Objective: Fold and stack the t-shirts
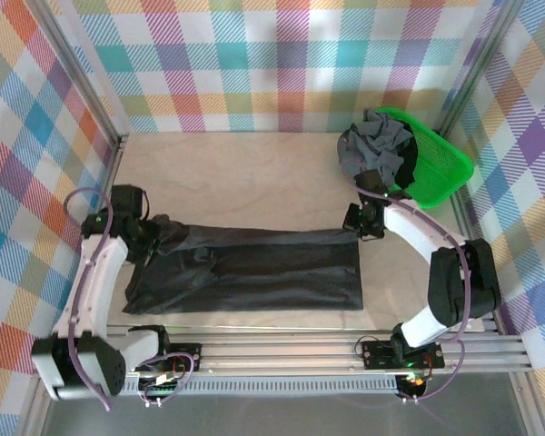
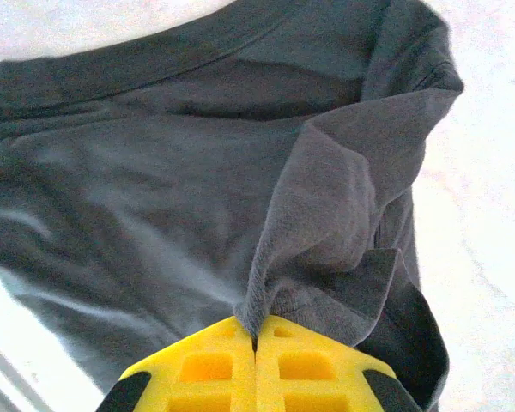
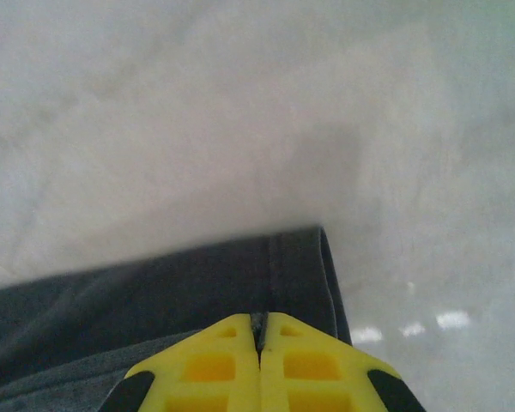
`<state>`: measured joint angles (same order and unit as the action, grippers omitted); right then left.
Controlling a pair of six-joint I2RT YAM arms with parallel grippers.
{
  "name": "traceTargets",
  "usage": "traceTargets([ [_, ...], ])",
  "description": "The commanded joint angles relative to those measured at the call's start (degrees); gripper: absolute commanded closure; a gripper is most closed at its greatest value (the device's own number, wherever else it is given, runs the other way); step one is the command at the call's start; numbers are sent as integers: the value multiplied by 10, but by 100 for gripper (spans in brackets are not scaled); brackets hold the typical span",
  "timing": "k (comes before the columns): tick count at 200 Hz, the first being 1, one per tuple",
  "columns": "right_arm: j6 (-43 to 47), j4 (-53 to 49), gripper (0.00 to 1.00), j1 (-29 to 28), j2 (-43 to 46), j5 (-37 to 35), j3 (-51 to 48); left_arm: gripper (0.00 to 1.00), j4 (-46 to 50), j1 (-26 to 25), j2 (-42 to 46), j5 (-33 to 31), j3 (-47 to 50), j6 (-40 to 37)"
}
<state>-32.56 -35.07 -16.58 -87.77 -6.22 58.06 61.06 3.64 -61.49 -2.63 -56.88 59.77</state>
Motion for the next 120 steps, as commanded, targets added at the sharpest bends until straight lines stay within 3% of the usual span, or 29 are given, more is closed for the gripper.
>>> traceTargets([
  [1,-18,-22,100,1,20,28,-44,100,58,9,44,-7,63,24],
  [34,-12,-28,100,0,24,40,-72,100,73,9,98,-2,129,37],
  [120,-15,-52,98,0,40,26,-65,100,82,9,111,16,145,27],
])
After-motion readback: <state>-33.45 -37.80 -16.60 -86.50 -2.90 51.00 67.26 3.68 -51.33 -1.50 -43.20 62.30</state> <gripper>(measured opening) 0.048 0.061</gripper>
